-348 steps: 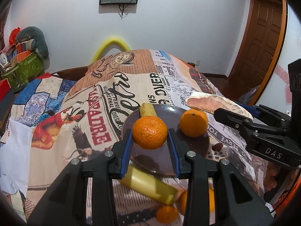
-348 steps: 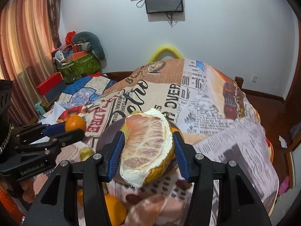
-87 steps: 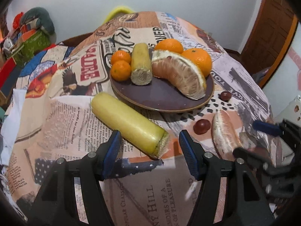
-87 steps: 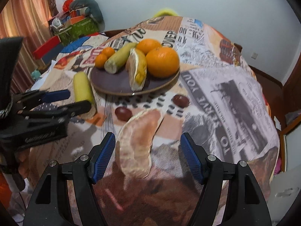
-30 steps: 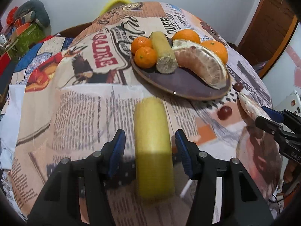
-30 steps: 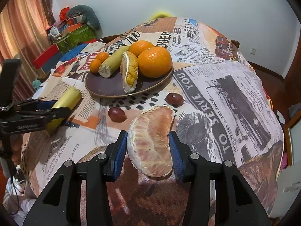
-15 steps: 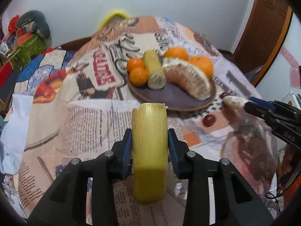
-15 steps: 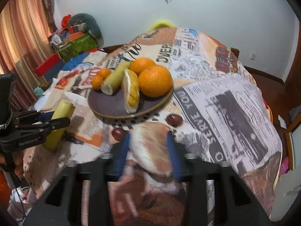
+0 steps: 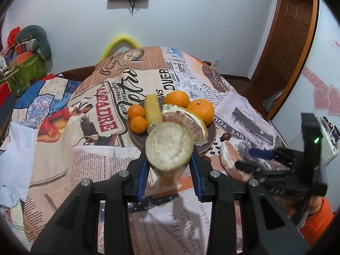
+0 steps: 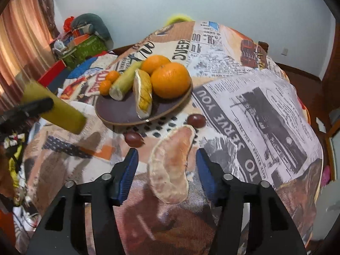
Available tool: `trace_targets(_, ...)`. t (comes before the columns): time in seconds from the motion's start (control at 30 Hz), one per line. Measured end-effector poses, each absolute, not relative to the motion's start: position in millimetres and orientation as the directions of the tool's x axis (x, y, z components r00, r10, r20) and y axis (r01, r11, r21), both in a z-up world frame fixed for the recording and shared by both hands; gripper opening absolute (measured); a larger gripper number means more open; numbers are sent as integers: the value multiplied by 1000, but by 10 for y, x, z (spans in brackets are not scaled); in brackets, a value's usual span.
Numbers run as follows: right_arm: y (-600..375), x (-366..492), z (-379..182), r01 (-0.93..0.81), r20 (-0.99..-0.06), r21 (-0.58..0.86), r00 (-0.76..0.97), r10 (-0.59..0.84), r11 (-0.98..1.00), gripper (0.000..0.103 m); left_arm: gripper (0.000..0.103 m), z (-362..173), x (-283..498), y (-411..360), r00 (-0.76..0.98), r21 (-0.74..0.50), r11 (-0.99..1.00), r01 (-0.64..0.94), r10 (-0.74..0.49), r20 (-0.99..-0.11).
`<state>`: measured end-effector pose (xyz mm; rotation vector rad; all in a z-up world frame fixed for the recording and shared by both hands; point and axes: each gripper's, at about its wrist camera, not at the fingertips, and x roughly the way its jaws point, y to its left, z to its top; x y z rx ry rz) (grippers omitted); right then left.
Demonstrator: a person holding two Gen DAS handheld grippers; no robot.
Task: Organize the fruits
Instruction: 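Set the yellow cylinder on the plate with the left tool while the right tool places the pomelo segment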
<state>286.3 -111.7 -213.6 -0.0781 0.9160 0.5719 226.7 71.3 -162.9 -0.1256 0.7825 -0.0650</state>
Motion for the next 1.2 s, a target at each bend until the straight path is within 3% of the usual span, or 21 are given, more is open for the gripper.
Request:
trace_targets(0.23, -939, 2932, -2411, -525, -814, 108, 440, 378, 844, 53, 35, -1613, 2290, 702, 714, -140, 990, 13, -107, -692)
trace_targets(0.37, -936, 2957, -2407, -524, -809, 102, 451, 377, 845, 44, 35, -1602, 2314, 703, 717, -136, 991, 15, -105, -689)
trace_targets(1.2, -1013, 3098, -1879, -519, -670, 133, 580, 463, 844, 41, 35, -1828, 3076, 661, 671, -210, 976, 53, -191, -716)
